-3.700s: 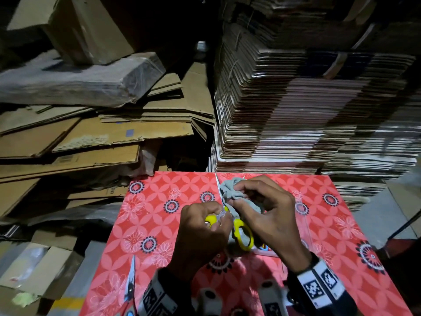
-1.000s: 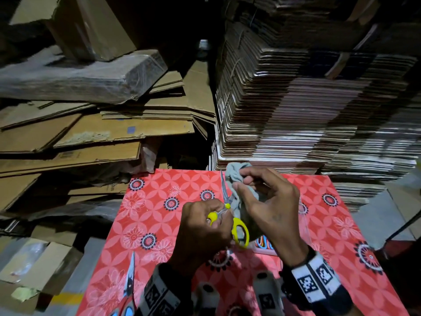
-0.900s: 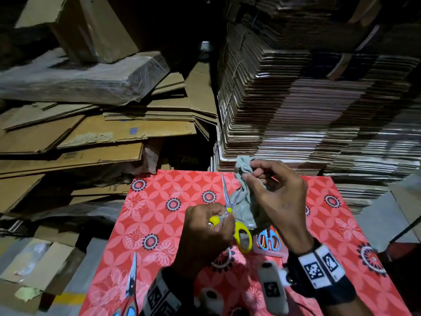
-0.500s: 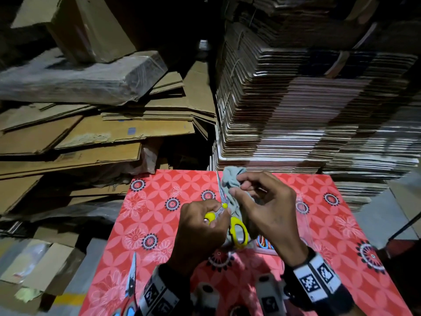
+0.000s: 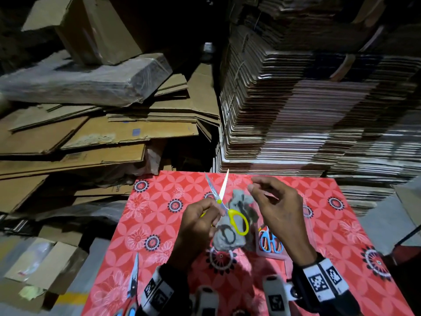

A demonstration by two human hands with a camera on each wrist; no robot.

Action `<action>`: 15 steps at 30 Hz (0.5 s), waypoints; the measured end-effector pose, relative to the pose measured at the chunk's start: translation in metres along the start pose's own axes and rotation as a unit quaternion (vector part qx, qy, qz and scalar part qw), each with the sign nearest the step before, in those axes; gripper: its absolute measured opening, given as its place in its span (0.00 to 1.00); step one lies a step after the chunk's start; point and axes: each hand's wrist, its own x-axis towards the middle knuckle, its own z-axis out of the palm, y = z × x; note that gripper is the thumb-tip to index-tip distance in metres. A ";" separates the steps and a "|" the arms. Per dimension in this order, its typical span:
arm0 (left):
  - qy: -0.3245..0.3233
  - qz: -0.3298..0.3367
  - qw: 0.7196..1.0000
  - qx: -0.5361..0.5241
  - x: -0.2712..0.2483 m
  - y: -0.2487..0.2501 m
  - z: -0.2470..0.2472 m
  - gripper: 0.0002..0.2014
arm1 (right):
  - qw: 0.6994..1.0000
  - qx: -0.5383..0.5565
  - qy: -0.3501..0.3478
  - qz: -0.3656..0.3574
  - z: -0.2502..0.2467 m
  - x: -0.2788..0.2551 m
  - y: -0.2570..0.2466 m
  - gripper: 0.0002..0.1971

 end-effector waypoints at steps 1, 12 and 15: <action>-0.001 -0.008 1.000 -0.009 0.002 0.000 0.000 0.10 | 0.999 0.009 -0.037 0.010 -0.001 -0.004 -0.003 0.02; 0.013 0.030 0.998 0.045 0.009 -0.009 0.008 0.17 | 0.982 -0.116 -0.041 -0.143 0.009 -0.036 -0.013 0.11; -0.013 -0.001 1.000 -0.020 0.006 0.005 0.014 0.17 | 0.964 -0.153 -0.026 -0.218 0.011 -0.039 -0.008 0.07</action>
